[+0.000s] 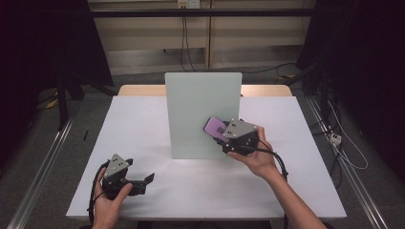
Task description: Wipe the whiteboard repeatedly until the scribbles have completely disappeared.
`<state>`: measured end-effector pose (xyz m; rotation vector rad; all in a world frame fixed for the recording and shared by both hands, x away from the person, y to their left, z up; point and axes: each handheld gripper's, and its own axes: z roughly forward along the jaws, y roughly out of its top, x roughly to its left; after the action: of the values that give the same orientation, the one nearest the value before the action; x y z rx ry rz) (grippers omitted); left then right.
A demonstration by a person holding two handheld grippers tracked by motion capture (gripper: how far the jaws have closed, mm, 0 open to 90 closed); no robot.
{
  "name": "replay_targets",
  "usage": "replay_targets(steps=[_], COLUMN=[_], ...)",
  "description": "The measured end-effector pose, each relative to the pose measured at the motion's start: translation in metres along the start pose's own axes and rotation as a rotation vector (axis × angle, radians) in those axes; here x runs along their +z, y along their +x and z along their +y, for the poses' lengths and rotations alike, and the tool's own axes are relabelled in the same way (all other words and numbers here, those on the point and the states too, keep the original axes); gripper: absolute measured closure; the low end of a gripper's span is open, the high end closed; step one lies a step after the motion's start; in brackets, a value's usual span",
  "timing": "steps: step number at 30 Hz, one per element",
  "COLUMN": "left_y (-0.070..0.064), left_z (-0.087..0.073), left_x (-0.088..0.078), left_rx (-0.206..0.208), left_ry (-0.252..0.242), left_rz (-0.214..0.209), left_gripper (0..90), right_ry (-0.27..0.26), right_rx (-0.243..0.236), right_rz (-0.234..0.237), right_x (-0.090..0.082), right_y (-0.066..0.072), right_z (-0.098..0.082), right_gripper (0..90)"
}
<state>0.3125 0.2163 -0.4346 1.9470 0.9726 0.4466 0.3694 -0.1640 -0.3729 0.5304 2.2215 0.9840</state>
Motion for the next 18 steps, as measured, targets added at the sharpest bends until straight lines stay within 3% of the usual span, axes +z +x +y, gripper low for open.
replay_targets(steps=[9, 18], left_y=[-0.002, 0.000], left_z=[0.000, 0.000], left_x=[0.002, 0.003], left_rx=[0.006, 0.006], left_ry=[0.015, 0.014], left_rz=[-0.011, -0.008], left_gripper=[5.2, 5.2], right_ry=[0.051, 0.056], right_rx=[-0.018, -0.015], right_rz=[0.068, 0.079], right_x=[0.014, 0.014], right_y=[0.022, 0.021], right_z=[-0.014, -0.010], right_gripper=[41.7, 41.7])
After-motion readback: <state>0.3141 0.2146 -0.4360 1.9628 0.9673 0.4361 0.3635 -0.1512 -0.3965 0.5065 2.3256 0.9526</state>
